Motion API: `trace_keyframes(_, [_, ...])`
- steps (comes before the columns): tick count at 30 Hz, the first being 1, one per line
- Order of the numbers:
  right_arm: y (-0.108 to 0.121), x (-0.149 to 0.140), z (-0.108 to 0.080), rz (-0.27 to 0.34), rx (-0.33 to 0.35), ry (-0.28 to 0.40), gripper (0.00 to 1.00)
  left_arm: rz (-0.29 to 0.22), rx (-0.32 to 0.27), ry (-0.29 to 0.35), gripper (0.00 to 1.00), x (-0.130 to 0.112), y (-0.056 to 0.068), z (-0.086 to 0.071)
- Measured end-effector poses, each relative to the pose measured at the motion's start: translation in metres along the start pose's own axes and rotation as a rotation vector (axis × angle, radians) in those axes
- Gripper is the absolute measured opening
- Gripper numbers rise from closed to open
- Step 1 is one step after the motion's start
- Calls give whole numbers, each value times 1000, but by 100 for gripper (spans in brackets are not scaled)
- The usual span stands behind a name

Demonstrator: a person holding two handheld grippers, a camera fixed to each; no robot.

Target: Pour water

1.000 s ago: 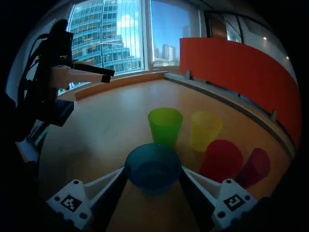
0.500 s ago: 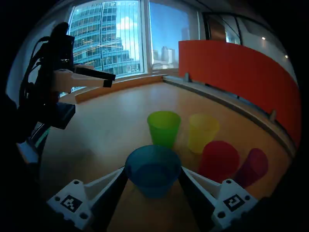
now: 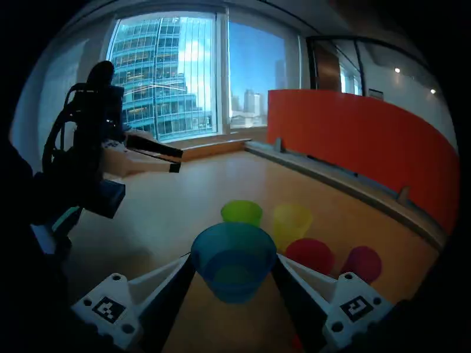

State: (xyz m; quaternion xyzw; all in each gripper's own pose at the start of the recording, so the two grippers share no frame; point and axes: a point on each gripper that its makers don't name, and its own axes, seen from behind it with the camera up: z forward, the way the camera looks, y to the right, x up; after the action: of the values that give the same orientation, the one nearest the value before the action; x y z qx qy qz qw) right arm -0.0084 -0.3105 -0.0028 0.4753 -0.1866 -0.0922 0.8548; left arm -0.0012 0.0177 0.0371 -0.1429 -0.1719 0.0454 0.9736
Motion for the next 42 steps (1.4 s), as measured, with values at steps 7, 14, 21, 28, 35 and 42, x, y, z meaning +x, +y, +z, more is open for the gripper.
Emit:
trace_keyframes(7, [12,26,-23,6,-34,72,91,-4,-10,2,85,0,5,4])
trace_keyframes(14, [23,42,-41,18,-60,124,91,4,-18,-9,85,-3,10,9])
trace_keyframes(21, [23,56,-56,4,-67,166,91,11,-24,-17,85,-6,15,14])
trace_keyframes(28, [26,74,-68,-11,-84,212,91,13,-45,-20,85,-6,24,20])
trace_keyframes(35, [29,92,-80,-24,-95,263,91,18,-60,-36,85,-12,31,25])
trace_keyframes(42, [34,107,-90,-34,-105,294,91,14,-81,-69,84,-24,38,34])
